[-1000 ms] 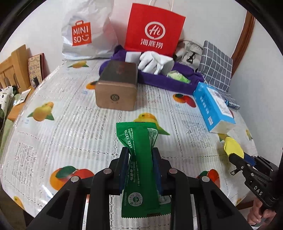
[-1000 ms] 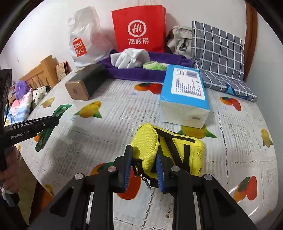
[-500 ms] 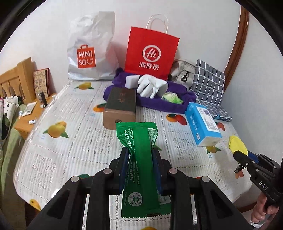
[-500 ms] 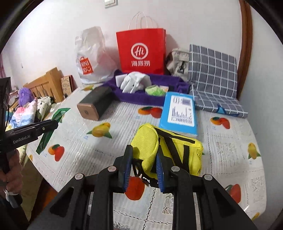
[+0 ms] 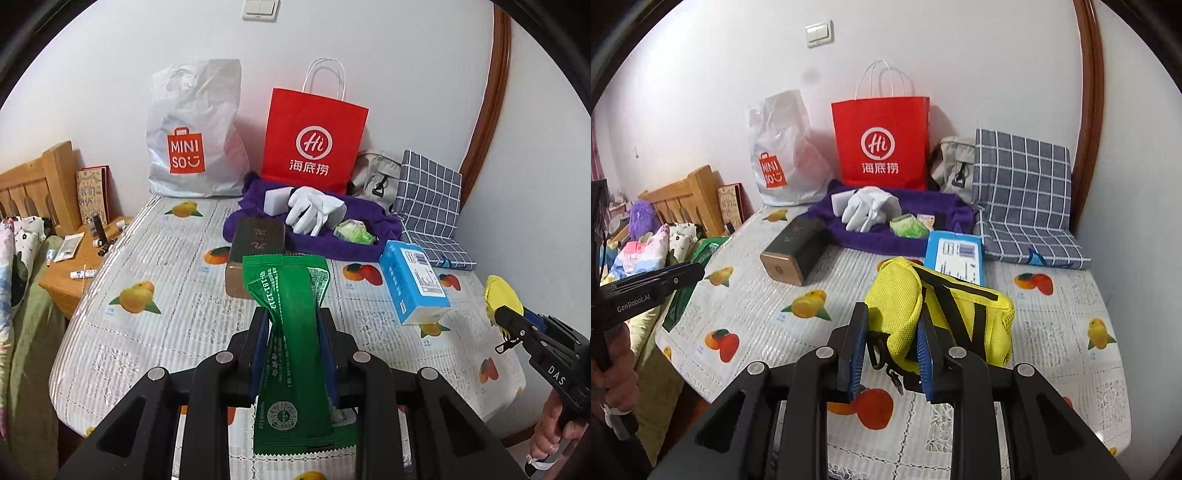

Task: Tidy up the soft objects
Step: 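Lift and carry the green packet with the left tool while the right tool carries the yellow bag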

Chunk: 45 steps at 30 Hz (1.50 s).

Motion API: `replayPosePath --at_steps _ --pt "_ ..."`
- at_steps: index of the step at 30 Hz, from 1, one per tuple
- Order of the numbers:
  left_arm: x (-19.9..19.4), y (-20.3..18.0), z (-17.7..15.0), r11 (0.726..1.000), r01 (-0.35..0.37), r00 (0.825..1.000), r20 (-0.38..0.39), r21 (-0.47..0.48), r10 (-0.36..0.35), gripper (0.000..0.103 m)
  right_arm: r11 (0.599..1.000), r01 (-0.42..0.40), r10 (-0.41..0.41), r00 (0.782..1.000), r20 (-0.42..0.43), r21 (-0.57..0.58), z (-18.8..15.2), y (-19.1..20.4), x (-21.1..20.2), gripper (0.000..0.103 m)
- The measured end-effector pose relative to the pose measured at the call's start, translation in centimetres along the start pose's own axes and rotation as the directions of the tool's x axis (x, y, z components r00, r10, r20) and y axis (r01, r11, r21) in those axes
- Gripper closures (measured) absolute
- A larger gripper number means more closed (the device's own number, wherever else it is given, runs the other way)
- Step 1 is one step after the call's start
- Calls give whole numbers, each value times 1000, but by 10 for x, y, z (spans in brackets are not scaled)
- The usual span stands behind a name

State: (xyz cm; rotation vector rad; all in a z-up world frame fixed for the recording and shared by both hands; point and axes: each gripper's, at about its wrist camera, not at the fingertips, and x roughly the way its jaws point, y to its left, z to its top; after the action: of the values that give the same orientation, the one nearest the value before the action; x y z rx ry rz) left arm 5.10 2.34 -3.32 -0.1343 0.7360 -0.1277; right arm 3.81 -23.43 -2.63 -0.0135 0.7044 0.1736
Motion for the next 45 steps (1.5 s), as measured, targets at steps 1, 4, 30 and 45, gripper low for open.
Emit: replayPosePath --at_steps 1,4,30,45 --pt "-1 1 2 1000 0 1000 2 -1 0 78 1000 0 0 1000 3 -3 2 1 -1 78" --pt "-4 3 7 1000 -2 1000 10 -2 2 78 1000 -3 3 1000 17 -4 10 4 -4 78" --pt "-9 9 55 1000 -10 999 51 20 9 78 1000 9 -7 998 68 -16 67 3 -5 78" --pt "5 5 100 998 -30 998 53 60 26 78 1000 -3 4 996 93 -18 112 -5 20 78"
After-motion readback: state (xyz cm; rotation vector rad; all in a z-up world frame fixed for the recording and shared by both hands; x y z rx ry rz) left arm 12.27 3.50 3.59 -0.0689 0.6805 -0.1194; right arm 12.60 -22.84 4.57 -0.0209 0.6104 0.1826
